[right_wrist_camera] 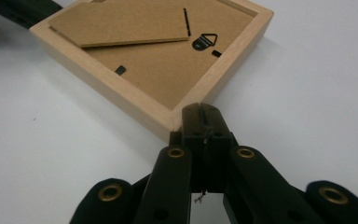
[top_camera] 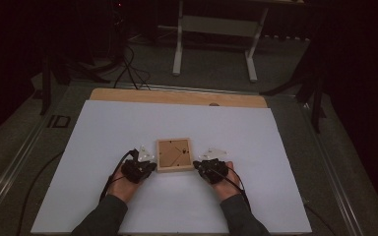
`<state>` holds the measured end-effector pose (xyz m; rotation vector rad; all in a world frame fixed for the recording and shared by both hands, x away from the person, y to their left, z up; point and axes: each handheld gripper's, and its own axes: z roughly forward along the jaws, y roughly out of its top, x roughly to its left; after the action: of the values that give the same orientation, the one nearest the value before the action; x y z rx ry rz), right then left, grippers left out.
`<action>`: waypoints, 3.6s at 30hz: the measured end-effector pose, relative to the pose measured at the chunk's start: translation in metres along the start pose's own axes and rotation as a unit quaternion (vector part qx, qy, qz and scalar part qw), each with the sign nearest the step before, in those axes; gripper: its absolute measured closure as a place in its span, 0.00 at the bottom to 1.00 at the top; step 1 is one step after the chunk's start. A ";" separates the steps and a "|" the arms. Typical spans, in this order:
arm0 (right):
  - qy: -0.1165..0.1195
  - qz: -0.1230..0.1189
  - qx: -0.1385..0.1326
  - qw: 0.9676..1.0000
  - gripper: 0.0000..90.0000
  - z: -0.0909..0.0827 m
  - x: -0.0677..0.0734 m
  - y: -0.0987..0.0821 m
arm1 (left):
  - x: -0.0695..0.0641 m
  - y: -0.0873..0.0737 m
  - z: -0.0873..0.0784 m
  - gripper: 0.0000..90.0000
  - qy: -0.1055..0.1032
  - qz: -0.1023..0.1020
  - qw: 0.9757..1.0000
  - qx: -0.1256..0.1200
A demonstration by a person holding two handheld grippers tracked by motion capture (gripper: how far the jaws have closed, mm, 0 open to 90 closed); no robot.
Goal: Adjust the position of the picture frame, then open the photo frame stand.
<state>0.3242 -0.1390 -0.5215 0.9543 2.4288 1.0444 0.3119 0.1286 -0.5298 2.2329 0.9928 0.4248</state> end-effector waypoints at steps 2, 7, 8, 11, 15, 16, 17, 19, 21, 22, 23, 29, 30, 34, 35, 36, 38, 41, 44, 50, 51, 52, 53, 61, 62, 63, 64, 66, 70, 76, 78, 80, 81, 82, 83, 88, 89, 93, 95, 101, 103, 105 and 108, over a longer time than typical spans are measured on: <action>0.000 -0.001 0.000 1.000 1.00 -0.001 0.001 -0.001 | 0.000 0.000 0.001 1.00 0.000 -0.002 1.000 -0.001; 0.001 -0.002 0.001 1.000 1.00 -0.002 0.001 -0.002 | 0.001 0.002 0.002 1.00 0.004 -0.005 1.000 -0.003; 0.002 -0.001 0.000 1.000 1.00 -0.002 0.001 -0.002 | 0.001 0.002 0.003 1.00 0.004 -0.005 1.000 -0.003; 0.001 0.000 -0.001 1.000 1.00 -0.002 0.002 -0.002 | 0.002 0.002 0.004 1.00 0.004 -0.008 1.000 -0.006; 0.001 -0.002 -0.002 1.000 1.00 -0.003 0.002 -0.002 | 0.002 0.002 0.004 1.00 0.004 -0.010 1.000 -0.006; 0.001 -0.003 -0.002 1.000 1.00 -0.003 0.002 -0.002 | 0.002 0.002 0.004 1.00 0.004 -0.011 1.000 -0.006; 0.001 -0.003 -0.002 1.000 1.00 -0.003 0.002 -0.002 | 0.002 0.002 0.004 1.00 0.004 -0.011 1.000 -0.006; 0.002 -0.002 -0.002 1.000 1.00 -0.003 0.002 -0.002 | 0.002 0.002 0.004 1.00 0.004 -0.011 1.000 -0.007; 0.002 -0.003 -0.001 1.000 1.00 -0.003 0.001 -0.003 | 0.002 0.003 0.005 1.00 0.002 -0.011 1.000 -0.006; 0.001 -0.003 -0.002 1.000 1.00 -0.003 0.000 -0.003 | 0.002 0.004 0.005 1.00 0.001 -0.013 1.000 -0.008; 0.001 -0.001 -0.001 1.000 1.00 -0.004 0.000 -0.003 | 0.002 0.004 0.005 1.00 0.001 -0.013 1.000 -0.008; -0.001 0.003 -0.004 1.000 1.00 -0.006 -0.002 -0.003 | 0.000 0.005 0.007 1.00 0.000 -0.011 1.000 -0.008; -0.001 0.003 -0.004 1.000 1.00 -0.006 -0.002 -0.003 | 0.000 0.005 0.007 1.00 0.000 -0.011 1.000 -0.008; 0.000 0.003 -0.005 1.000 1.00 -0.006 -0.003 -0.004 | 0.000 0.006 0.008 1.00 -0.003 -0.012 1.000 -0.009; 0.000 0.003 -0.005 1.000 1.00 -0.006 -0.003 -0.004 | 0.000 0.006 0.008 1.00 -0.003 -0.013 1.000 -0.010; 0.000 0.003 -0.005 1.000 1.00 -0.006 -0.003 -0.004 | 0.000 0.006 0.008 1.00 -0.003 -0.013 1.000 -0.010; 0.000 0.003 -0.006 1.000 1.00 -0.006 -0.003 -0.004 | 0.001 0.006 0.008 1.00 -0.004 -0.014 1.000 -0.011; 0.001 0.004 -0.006 1.000 1.00 -0.006 -0.003 -0.004 | 0.002 0.006 0.008 1.00 -0.009 -0.018 1.000 -0.010; -0.004 0.004 -0.009 1.000 0.94 -0.006 -0.003 -0.004 | 0.004 0.005 0.008 0.96 -0.010 -0.022 1.000 -0.007; -0.002 0.001 -0.023 1.000 0.89 -0.009 -0.004 -0.003 | 0.007 0.004 0.005 0.94 -0.009 -0.030 0.999 -0.015; -0.001 -0.003 -0.024 1.000 0.87 -0.010 -0.004 -0.003 | 0.007 0.003 0.004 0.93 -0.009 -0.030 0.999 -0.016; -0.001 -0.003 -0.026 1.000 0.85 -0.010 -0.004 -0.002 | 0.008 0.003 0.003 0.92 -0.009 -0.032 0.999 -0.019; -0.002 -0.004 -0.028 1.000 0.83 -0.011 -0.004 -0.002 | 0.009 0.003 0.002 0.91 -0.009 -0.035 0.999 -0.021; 0.005 0.003 -0.044 0.999 0.72 -0.016 -0.008 -0.002 | 0.012 0.004 -0.004 0.75 -0.007 -0.054 0.997 -0.046; 0.005 0.001 -0.046 0.999 0.70 -0.016 -0.008 -0.001 | 0.012 0.004 -0.005 0.74 -0.005 -0.053 0.997 -0.047; 0.005 0.001 -0.046 0.999 0.70 -0.016 -0.008 -0.001 | 0.012 0.004 -0.005 0.73 -0.005 -0.053 0.997 -0.047; 0.004 0.001 -0.049 0.999 0.68 -0.017 -0.007 -0.001 | 0.012 0.004 -0.007 0.73 -0.007 -0.057 0.997 -0.054; 0.003 -0.002 -0.050 0.999 0.68 -0.017 -0.006 -0.001 | 0.012 0.004 -0.010 0.72 -0.009 -0.058 0.996 -0.060; 0.005 -0.002 -0.052 0.999 0.67 -0.016 -0.004 -0.001 | 0.011 0.005 -0.014 0.71 -0.017 -0.058 0.996 -0.070; 0.011 -0.008 -0.050 0.999 0.74 -0.013 -0.001 -0.001 | 0.006 0.008 -0.020 0.69 -0.025 -0.054 0.995 -0.082; 0.007 -0.013 -0.050 0.999 0.79 -0.012 0.001 -0.001 | 0.005 0.010 -0.022 0.68 -0.024 -0.051 0.995 -0.083; 0.006 -0.016 -0.048 0.999 0.84 -0.011 0.002 -0.001 | 0.004 0.011 -0.024 0.67 -0.027 -0.053 0.995 -0.086; 0.007 -0.016 -0.047 0.999 0.87 -0.011 0.002 -0.001 | 0.004 0.011 -0.025 0.67 -0.030 -0.055 0.994 -0.088; 0.007 -0.016 -0.047 0.999 0.90 -0.011 0.003 -0.002 | 0.003 0.012 -0.026 0.67 -0.031 -0.057 0.994 -0.090; 0.008 -0.016 -0.046 0.999 0.93 -0.011 0.003 -0.002 | 0.003 0.012 -0.027 0.67 -0.032 -0.055 0.994 -0.091; 0.012 -0.019 -0.045 0.999 0.99 -0.010 0.005 -0.002 | -0.001 0.017 -0.028 0.66 -0.033 -0.042 0.995 -0.087; 0.010 -0.018 -0.045 0.999 0.99 -0.010 0.005 -0.002 | -0.002 0.018 -0.028 0.67 -0.034 -0.041 0.995 -0.088; 0.007 -0.009 -0.046 0.999 1.00 -0.009 0.003 -0.002 | -0.005 0.023 -0.029 0.66 -0.039 -0.033 0.995 -0.089; 0.008 -0.006 -0.046 0.999 1.00 -0.009 0.003 -0.002 | -0.007 0.027 -0.028 0.66 -0.040 -0.026 0.995 -0.089; 0.006 -0.011 -0.046 0.999 1.00 -0.009 0.003 -0.002 | -0.009 0.038 -0.023 0.66 -0.043 -0.021 0.996 -0.076; 0.006 -0.012 -0.045 0.999 1.00 -0.010 0.003 -0.002 | -0.010 0.041 -0.020 0.66 -0.043 -0.018 0.996 -0.072; 0.006 -0.012 -0.045 0.999 1.00 -0.010 0.003 -0.002 | -0.010 0.043 -0.018 0.66 -0.042 -0.016 0.997 -0.066; 0.005 -0.013 -0.045 0.999 1.00 -0.010 0.004 -0.002 | -0.010 0.046 -0.013 0.66 -0.042 -0.017 0.997 -0.056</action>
<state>0.3155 -0.1425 -0.5165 0.8887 2.3746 1.1410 0.3233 0.1037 -0.4891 2.1139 0.9383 0.3609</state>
